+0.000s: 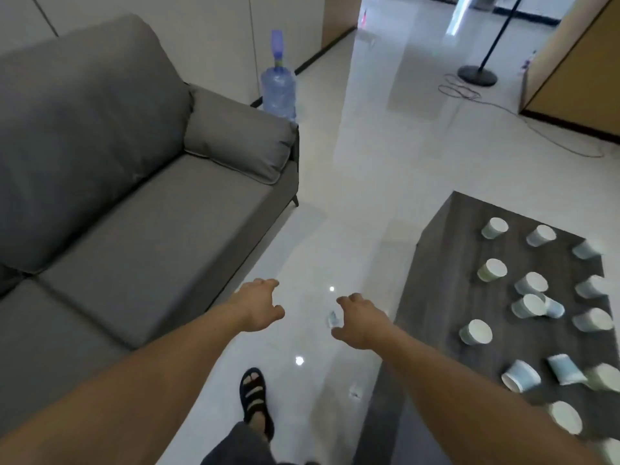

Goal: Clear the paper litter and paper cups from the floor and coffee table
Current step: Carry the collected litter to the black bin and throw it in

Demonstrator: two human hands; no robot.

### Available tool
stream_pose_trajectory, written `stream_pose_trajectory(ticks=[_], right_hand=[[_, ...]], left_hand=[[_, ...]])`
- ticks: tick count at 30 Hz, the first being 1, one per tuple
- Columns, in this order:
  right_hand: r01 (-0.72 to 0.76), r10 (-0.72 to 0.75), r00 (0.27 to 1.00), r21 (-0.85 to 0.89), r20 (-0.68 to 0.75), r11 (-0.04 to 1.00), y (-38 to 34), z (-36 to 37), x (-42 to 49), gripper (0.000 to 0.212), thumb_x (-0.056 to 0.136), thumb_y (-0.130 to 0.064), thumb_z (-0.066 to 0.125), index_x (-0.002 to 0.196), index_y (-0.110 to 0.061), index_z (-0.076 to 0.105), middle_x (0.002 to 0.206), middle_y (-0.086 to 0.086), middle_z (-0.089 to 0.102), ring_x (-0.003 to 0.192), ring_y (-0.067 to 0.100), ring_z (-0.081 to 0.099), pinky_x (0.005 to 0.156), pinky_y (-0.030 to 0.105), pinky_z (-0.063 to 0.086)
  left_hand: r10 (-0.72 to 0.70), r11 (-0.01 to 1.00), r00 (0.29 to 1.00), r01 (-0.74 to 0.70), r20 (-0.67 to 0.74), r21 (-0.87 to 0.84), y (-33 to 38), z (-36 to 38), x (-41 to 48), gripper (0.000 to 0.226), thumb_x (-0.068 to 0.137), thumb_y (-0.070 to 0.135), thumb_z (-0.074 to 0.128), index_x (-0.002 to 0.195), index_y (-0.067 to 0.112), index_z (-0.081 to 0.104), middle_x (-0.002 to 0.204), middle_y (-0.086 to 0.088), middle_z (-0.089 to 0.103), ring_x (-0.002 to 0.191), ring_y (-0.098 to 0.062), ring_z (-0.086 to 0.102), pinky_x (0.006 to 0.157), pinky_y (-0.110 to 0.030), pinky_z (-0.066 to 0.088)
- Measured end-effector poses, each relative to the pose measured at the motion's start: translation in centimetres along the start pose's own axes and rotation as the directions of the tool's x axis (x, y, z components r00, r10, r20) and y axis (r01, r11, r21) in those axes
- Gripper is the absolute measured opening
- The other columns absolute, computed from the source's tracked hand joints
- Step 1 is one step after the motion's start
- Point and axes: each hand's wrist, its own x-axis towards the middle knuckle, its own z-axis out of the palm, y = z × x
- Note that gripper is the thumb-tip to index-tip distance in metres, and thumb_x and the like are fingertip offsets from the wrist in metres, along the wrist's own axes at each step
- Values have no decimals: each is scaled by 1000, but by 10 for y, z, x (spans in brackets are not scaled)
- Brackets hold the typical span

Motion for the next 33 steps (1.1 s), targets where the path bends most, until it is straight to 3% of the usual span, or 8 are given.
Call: stream_pose_trajectory(ticks=[8,13,17,25,30,33], right_hand=[[-232,240,971,231,-7,945,45,-44,88,71,92,-47,54,151,-18,26,148,8,35,128,29,44,100,40,43],[-329,322,943,356,80,875,84,-30,163,73,90,-44,59,151,-20,26,147,6,35,127,27,44,99,38,43],[-387,353,922,416,160,823,124,-3,240,72,91,-44,59,150,-21,26,146,7,36,126,28,45,100,39,43],[-537,424,843,479,330,695,192,133,401,74,90,-39,60,151,-21,23,142,8,37,123,28,46,93,36,42],[-591,473,806,520,355,617,211,256,520,76,87,-39,61,150,-20,23,142,9,36,122,31,47,92,39,43],[-598,472,802,504,367,624,210,320,580,77,85,-44,62,148,-21,25,140,8,37,120,31,48,90,40,44]], left_hand=[[195,972,970,-211,145,106,48,-59,159,68,90,39,51,150,19,24,151,-8,32,134,-28,36,108,-41,36],[206,952,918,-268,339,148,79,-38,249,68,91,41,51,150,21,23,152,-5,30,134,-26,36,107,-40,36],[182,944,899,-274,398,185,95,-7,346,67,91,40,51,149,21,24,149,-6,33,129,-25,41,102,-36,39],[161,933,838,-301,521,196,77,132,546,66,91,40,51,149,22,26,147,-7,36,128,-26,44,103,-38,39],[165,908,806,-349,568,232,39,246,656,66,90,41,53,148,22,28,147,-7,38,128,-27,45,102,-38,39],[183,892,784,-386,593,235,15,303,697,65,90,41,53,147,23,29,147,-5,38,128,-26,45,103,-39,40]])
